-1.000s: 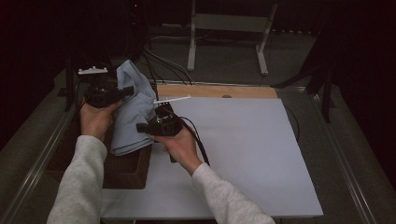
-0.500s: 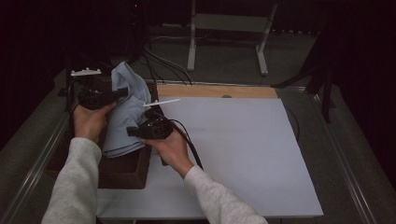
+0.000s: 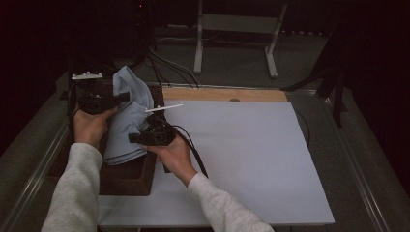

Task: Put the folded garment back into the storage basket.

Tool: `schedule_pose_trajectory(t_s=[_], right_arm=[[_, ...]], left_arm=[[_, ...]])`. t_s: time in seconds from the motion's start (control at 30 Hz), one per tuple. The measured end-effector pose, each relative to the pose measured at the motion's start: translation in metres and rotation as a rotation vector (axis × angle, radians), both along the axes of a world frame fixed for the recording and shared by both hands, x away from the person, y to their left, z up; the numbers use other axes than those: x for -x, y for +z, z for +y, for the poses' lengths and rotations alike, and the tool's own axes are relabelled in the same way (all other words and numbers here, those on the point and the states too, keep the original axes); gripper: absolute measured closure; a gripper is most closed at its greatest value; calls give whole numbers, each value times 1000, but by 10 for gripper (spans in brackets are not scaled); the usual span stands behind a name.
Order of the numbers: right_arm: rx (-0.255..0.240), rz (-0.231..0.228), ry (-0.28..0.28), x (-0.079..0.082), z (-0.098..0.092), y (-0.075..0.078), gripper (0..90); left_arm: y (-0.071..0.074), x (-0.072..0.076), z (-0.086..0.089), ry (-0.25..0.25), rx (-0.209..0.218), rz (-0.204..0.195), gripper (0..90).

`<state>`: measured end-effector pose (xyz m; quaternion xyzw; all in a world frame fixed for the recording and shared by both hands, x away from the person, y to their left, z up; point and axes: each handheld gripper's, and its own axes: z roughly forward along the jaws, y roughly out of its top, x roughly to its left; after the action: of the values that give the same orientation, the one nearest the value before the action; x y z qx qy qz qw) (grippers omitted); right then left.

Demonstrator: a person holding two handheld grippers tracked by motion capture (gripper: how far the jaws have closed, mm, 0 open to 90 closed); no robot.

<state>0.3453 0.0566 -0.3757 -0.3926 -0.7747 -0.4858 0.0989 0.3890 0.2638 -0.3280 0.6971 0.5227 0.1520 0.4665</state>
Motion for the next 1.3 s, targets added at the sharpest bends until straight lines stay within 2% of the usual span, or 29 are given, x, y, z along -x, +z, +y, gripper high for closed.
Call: schedule_pose_trajectory(t_s=[0.5, 1.0, 1.3], right_arm=[[8, 15, 12, 3, 10, -7, 791], [44, 15, 18, 8, 28, -17, 791], [54, 34, 25, 9, 37, -21, 791]], left_arm=[[-4, 7, 17, 17, -9, 11, 834], [-6, 15, 34, 35, -21, 20, 834], [-10, 17, 42, 43, -26, 33, 834]])
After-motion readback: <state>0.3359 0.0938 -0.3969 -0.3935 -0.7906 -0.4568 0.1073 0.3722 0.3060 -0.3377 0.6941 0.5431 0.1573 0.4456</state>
